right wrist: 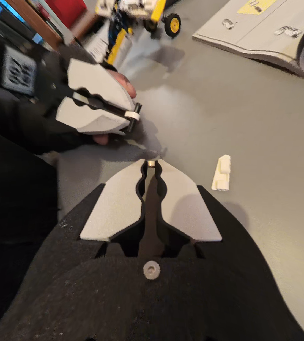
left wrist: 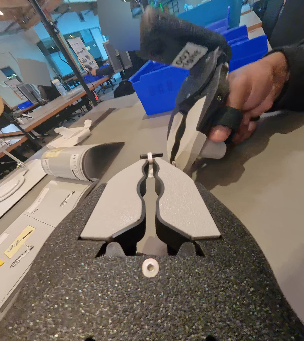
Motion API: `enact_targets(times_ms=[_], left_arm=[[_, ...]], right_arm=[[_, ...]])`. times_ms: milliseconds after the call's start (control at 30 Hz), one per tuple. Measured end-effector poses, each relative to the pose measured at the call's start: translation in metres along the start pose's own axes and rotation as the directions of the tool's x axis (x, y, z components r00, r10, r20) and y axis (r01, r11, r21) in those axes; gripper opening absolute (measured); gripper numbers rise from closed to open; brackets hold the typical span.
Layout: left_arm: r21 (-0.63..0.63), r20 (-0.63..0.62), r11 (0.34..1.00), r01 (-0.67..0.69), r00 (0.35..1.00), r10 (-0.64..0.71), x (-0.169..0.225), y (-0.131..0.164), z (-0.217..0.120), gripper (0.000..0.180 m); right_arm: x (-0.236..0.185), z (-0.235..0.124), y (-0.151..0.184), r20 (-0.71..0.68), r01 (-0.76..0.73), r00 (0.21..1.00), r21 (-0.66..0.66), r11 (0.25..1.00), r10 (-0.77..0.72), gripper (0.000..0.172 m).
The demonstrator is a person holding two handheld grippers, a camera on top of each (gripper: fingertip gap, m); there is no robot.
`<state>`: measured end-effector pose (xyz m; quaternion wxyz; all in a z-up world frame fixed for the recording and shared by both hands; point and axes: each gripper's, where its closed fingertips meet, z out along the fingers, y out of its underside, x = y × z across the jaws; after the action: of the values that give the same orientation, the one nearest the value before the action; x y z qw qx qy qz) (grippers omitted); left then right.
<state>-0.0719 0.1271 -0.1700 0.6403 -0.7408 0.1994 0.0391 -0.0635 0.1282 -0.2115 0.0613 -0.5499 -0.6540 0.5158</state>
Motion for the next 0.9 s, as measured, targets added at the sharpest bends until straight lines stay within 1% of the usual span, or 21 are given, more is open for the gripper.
enact_targets(times_ms=[67,167,267,333,467,533,600,667,733,833,900], left_arm=[[-0.064,-0.026,0.998,-0.014,1.0,0.012,0.003,0.009,0.003,0.004],[-0.162,-0.059,0.987,-0.016,0.998,0.007,0.008,0.022,0.006,0.004],[-0.236,-0.088,0.972,-0.002,0.996,-0.019,0.012,0.031,0.007,0.004],[-0.262,-0.088,0.965,0.012,0.995,-0.036,0.012,0.035,0.007,0.004],[-0.301,-0.078,0.948,0.098,0.989,-0.127,0.009,0.039,0.006,0.004],[-0.302,-0.055,0.938,0.17,0.979,-0.195,0.004,0.039,0.005,0.004],[-0.292,-0.049,0.923,0.252,0.959,-0.278,0.001,0.038,0.004,0.004],[-0.282,-0.042,0.901,0.331,0.934,-0.356,-0.001,0.036,0.003,0.004],[-0.278,-0.044,0.876,0.394,0.906,-0.421,-0.002,0.036,0.002,0.004],[-0.274,-0.049,0.823,0.498,0.847,-0.529,-0.001,0.033,0.001,0.004],[-0.275,-0.055,0.785,0.555,0.806,-0.589,0.0,0.033,0.001,0.004]], right_arm=[[0.004,0.001,0.006,-0.063,0.072,0.995,-0.055,0.996,-0.075,0.007],[0.007,0.003,0.011,-0.104,0.134,0.984,-0.104,0.986,-0.145,0.008],[0.011,0.002,0.014,-0.14,0.165,0.973,-0.135,0.977,-0.184,0.008],[0.013,0.002,0.016,-0.146,0.167,0.971,-0.151,0.974,-0.189,0.01],[0.013,0.002,0.016,-0.136,0.177,0.971,-0.152,0.972,-0.198,0.017],[0.017,-0.001,0.013,-0.172,0.223,0.954,-0.143,0.964,-0.246,0.018],[0.02,-0.004,0.003,-0.223,0.315,0.917,-0.102,0.943,-0.331,0.017],[0.023,-0.008,-0.008,-0.293,0.428,0.856,-0.063,0.902,-0.426,0.017],[0.024,-0.011,-0.018,-0.35,0.518,0.795,-0.032,0.855,-0.495,0.017],[0.014,-0.014,-0.028,-0.387,0.636,0.716,0.019,0.772,-0.581,0.017],[0.009,-0.011,-0.028,-0.404,0.699,0.656,0.006,0.715,-0.638,0.016]])
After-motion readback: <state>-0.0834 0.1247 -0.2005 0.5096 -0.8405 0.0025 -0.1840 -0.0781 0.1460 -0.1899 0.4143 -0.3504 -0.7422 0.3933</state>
